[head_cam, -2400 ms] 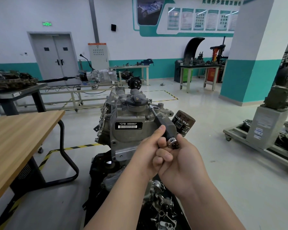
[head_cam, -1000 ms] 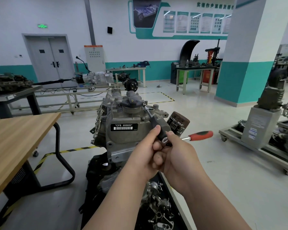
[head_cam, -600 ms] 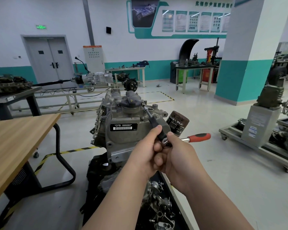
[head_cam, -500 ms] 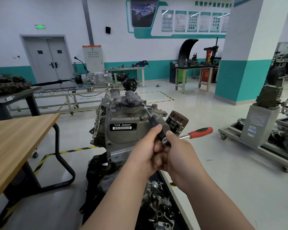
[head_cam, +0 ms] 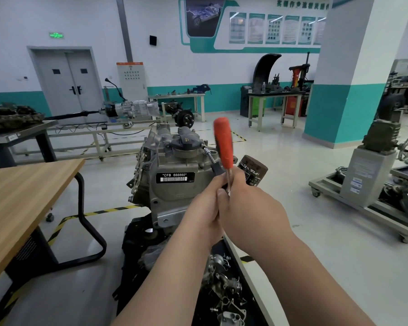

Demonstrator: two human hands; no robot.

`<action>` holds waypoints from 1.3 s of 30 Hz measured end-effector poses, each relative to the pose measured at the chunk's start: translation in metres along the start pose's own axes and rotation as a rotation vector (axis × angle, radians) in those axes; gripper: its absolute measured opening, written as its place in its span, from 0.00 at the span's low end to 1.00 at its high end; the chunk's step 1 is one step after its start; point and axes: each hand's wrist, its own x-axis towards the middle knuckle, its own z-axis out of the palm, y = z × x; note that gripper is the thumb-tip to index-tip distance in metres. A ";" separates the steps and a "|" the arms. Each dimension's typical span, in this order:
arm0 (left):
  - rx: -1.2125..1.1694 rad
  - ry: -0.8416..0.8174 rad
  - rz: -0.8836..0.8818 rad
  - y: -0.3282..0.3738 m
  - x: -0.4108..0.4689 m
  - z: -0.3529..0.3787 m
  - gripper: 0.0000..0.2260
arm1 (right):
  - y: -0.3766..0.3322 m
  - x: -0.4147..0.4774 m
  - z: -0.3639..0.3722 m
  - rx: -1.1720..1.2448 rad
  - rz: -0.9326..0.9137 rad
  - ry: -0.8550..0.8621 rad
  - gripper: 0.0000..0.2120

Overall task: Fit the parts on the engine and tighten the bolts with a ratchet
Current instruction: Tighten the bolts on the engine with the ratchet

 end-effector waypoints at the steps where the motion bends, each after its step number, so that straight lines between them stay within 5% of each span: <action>1: 0.000 0.000 -0.007 0.000 0.001 -0.001 0.11 | -0.001 0.000 -0.001 -0.036 -0.011 -0.007 0.23; 7: -0.040 -0.013 -0.018 0.000 -0.004 -0.003 0.15 | 0.002 0.001 0.008 0.134 0.013 0.032 0.22; 13: 0.031 -0.007 0.027 -0.005 -0.007 -0.004 0.26 | 0.007 0.005 0.023 0.918 0.221 0.002 0.10; 24: 0.165 0.044 -0.047 0.003 -0.012 -0.005 0.29 | -0.006 -0.001 0.023 1.854 0.560 -0.109 0.15; 33: 0.244 0.079 -0.029 0.007 -0.011 -0.004 0.30 | -0.004 0.000 0.022 1.812 0.565 -0.127 0.16; 39: 0.249 0.103 -0.004 0.005 -0.014 0.005 0.31 | 0.002 0.003 0.020 1.433 0.482 -0.077 0.19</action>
